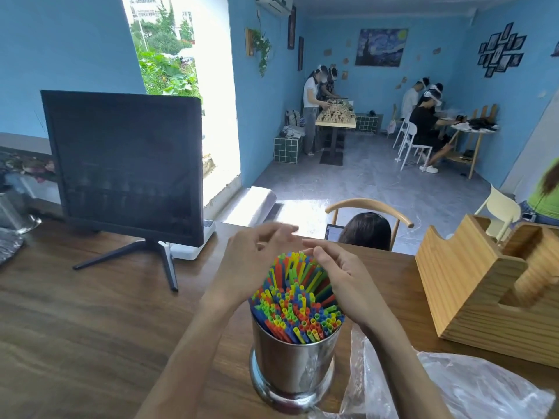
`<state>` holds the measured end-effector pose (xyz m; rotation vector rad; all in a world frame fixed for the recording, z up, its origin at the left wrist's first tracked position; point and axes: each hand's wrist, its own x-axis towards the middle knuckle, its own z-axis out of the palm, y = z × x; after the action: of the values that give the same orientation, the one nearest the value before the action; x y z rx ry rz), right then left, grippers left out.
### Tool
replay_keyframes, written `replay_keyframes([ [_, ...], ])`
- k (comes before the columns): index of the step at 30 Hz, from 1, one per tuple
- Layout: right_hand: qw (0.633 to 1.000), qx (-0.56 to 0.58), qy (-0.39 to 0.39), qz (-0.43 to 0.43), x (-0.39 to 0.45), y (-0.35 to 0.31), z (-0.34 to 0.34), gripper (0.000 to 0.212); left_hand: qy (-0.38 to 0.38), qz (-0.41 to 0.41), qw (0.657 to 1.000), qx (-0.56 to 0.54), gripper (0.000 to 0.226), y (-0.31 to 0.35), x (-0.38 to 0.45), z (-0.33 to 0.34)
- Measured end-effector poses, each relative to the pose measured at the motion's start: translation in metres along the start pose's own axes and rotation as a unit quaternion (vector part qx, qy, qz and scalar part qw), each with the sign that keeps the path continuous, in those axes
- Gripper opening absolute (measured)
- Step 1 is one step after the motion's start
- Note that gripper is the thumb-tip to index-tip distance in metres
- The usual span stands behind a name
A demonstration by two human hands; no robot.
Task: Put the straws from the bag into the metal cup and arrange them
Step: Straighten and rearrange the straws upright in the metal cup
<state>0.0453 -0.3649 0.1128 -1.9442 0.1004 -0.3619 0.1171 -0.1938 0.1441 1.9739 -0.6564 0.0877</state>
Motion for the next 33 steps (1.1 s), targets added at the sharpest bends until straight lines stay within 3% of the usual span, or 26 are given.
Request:
replay_keyframes([
  [5, 1.000, 0.015, 0.024, 0.007, -0.001, 0.002, 0.000, 0.016, -0.122, -0.046, 0.989, 0.071, 0.028, 0.000, 0.012, 0.002],
  [12, 0.999, 0.022, 0.033, 0.016, 0.001, 0.004, 0.001, 0.012, -0.127, -0.054, 0.987, 0.080, 0.020, 0.002, 0.018, 0.001],
  [18, 0.999, 0.031, 0.027, 0.013, 0.001, 0.003, 0.002, 0.015, -0.044, -0.001, 0.997, 0.057, 0.014, 0.012, 0.020, 0.003],
  [21, 0.999, 0.020, 0.027, -0.011, 0.000, 0.003, 0.002, 0.019, 0.081, 0.085, 0.993, -0.034, 0.008, 0.021, 0.021, 0.001],
  [24, 0.998, 0.008, 0.002, -0.055, -0.002, 0.003, 0.002, 0.030, 0.182, 0.154, 0.962, -0.131, 0.009, 0.038, 0.016, -0.008],
  [28, 0.996, 0.010, -0.006, -0.094, -0.004, -0.001, 0.002, 0.030, 0.191, 0.188, 0.934, -0.237, 0.011, 0.057, 0.004, -0.015],
  [33, 0.993, 0.018, 0.018, -0.114, -0.005, -0.001, -0.001, 0.019, 0.210, 0.162, 0.932, -0.248, 0.016, 0.048, 0.000, -0.020],
])
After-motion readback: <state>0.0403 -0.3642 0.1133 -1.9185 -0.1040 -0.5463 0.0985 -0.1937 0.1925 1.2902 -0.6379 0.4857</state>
